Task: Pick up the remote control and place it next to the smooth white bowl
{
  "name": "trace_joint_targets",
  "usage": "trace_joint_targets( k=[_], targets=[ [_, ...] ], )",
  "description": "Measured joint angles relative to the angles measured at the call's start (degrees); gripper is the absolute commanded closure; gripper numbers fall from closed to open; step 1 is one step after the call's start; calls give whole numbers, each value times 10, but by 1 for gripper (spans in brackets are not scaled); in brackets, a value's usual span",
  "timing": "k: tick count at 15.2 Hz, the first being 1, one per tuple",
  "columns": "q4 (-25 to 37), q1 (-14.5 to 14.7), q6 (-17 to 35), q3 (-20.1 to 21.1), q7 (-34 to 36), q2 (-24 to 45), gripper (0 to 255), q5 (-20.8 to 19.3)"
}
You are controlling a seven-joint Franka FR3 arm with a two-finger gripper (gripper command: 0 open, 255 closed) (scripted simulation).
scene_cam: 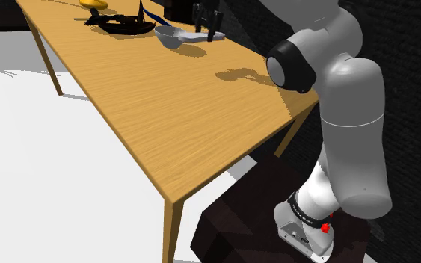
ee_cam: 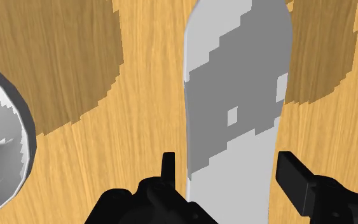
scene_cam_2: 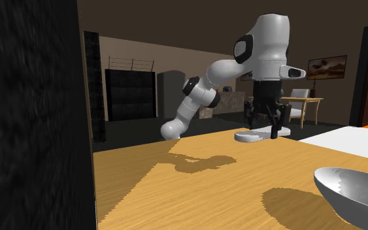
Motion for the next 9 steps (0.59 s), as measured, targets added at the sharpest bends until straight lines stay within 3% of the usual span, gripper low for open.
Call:
trace_joint_targets(
  k=[9],
  targets=[
    [-128, 67, 90, -19, -13, -21, 255, -20]
  ],
)
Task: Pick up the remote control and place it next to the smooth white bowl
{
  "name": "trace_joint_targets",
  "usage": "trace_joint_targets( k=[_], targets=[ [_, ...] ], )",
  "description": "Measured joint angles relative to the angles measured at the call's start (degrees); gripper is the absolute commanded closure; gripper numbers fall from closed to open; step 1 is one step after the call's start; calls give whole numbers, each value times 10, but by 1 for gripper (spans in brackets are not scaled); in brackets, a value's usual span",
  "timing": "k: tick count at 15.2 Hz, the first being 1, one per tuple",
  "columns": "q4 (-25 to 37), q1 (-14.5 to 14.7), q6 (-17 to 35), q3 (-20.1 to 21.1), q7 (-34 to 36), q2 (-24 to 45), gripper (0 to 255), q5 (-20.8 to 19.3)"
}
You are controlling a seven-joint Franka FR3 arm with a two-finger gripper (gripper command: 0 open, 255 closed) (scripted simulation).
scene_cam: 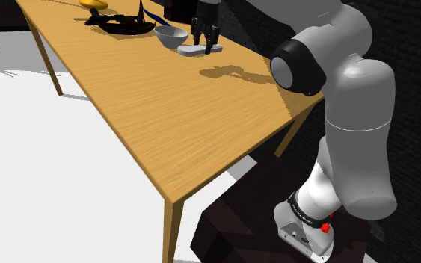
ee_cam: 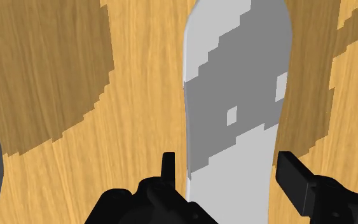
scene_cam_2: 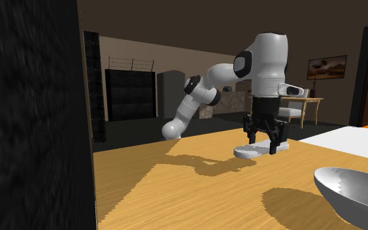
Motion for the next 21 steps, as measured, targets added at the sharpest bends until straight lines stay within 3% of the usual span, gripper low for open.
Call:
trace_joint_targets(
  k=[8, 15, 16, 21],
  targets=[
    [-83, 36, 68, -5, -8, -5, 255, -2],
    [-95, 40, 78, -6, -10, -6, 255, -3],
    [-95, 40, 78, -6, -11, -6, 0, -3],
    [-95, 40, 78, -6, -11, -6, 0, -3]
  ],
)
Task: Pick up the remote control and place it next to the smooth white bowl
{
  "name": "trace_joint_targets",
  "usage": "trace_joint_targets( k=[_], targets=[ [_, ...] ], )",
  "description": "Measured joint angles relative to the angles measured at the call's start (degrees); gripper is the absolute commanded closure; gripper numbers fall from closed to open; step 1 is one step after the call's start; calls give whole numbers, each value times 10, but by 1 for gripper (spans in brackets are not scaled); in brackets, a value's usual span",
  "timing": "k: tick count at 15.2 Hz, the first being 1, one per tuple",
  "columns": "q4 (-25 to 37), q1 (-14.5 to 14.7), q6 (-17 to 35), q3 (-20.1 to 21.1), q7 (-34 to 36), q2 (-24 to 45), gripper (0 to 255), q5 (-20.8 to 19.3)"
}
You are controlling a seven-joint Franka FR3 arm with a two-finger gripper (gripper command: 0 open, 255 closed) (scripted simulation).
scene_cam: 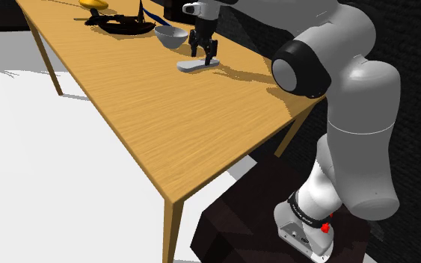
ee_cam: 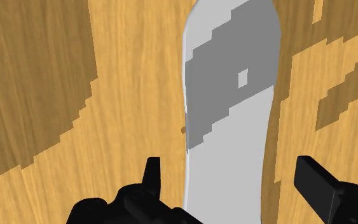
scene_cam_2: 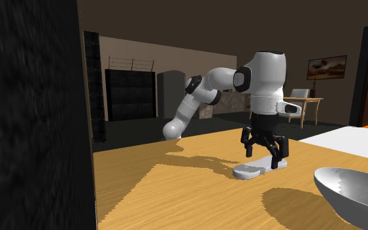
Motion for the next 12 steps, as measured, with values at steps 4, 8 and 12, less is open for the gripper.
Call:
trace_joint_targets(
  k=[4, 8, 12],
  targets=[
    [52, -21, -43, 2, 6, 1, 0, 0],
    [95, -41, -77, 7, 10, 6, 0, 3],
    [98, -42, -79, 7, 11, 7, 0, 4]
  ],
)
